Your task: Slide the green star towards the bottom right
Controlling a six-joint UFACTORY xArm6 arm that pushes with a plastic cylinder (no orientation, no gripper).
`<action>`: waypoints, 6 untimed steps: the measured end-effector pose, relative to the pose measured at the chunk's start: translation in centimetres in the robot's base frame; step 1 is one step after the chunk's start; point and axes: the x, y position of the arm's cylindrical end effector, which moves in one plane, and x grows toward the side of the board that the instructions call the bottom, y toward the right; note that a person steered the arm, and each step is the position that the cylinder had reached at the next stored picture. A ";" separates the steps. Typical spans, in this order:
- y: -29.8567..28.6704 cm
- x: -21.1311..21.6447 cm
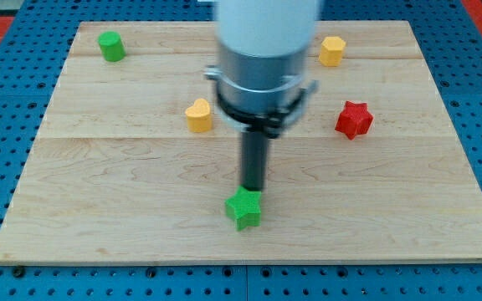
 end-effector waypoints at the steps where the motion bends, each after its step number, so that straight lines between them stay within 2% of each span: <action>1: -2.3 0.1; 2: -4.7 3.1; 3: -1.9 3.9; 4: 7.7 4.0; 5: 14.9 4.0; 6: 10.5 0.4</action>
